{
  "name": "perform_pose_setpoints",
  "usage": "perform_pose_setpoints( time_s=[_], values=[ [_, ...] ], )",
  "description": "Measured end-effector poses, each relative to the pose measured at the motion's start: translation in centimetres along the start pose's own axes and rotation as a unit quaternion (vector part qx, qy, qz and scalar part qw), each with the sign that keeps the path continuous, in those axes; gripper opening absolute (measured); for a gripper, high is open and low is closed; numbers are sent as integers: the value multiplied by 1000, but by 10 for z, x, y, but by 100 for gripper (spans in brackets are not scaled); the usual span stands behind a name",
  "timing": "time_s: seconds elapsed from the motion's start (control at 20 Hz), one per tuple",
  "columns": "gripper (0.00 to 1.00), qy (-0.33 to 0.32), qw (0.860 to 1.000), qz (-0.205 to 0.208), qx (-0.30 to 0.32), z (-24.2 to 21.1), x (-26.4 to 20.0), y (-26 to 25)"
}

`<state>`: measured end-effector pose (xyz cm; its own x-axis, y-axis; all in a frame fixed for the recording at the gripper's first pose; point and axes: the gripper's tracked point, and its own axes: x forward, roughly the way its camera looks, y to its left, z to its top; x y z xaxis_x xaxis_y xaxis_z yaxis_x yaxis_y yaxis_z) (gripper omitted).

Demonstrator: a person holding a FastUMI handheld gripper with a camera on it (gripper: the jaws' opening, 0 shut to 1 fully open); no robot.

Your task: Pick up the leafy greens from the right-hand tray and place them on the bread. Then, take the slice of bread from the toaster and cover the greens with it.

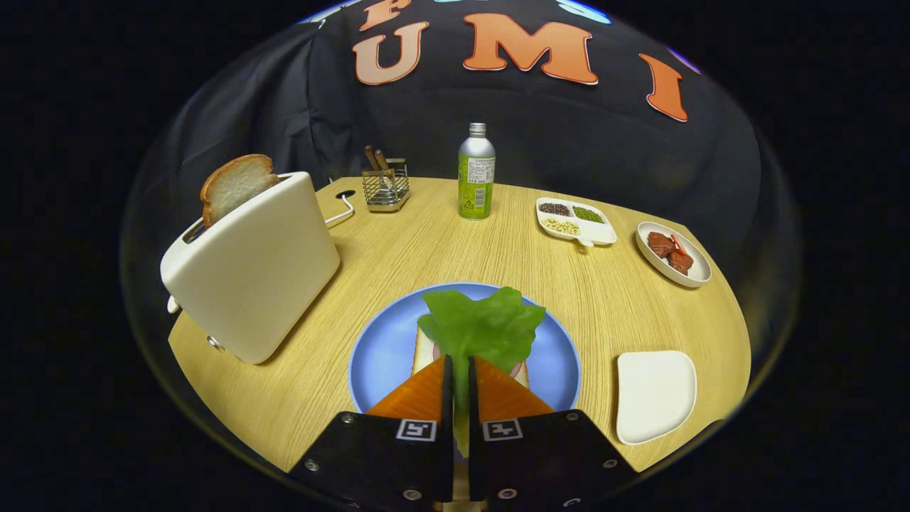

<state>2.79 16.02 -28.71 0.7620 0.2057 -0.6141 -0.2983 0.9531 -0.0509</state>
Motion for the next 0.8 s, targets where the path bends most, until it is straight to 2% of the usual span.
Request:
perform_pose_setpoints(
  time_s=[0.2,0.25,0.3,0.55,0.75,0.8],
  values=[
    [22,14,1000,-7,2,-8,3,-4],
    [30,14,1000,-10,2,-8,2,-5],
    [33,15,1000,-16,2,-8,3,-7],
    [72,17,999,-36,8,-8,4,-16],
    [96,18,998,-52,26,-3,1,-21],
    [98,15,998,-55,31,0,-1,-21]
  ],
)
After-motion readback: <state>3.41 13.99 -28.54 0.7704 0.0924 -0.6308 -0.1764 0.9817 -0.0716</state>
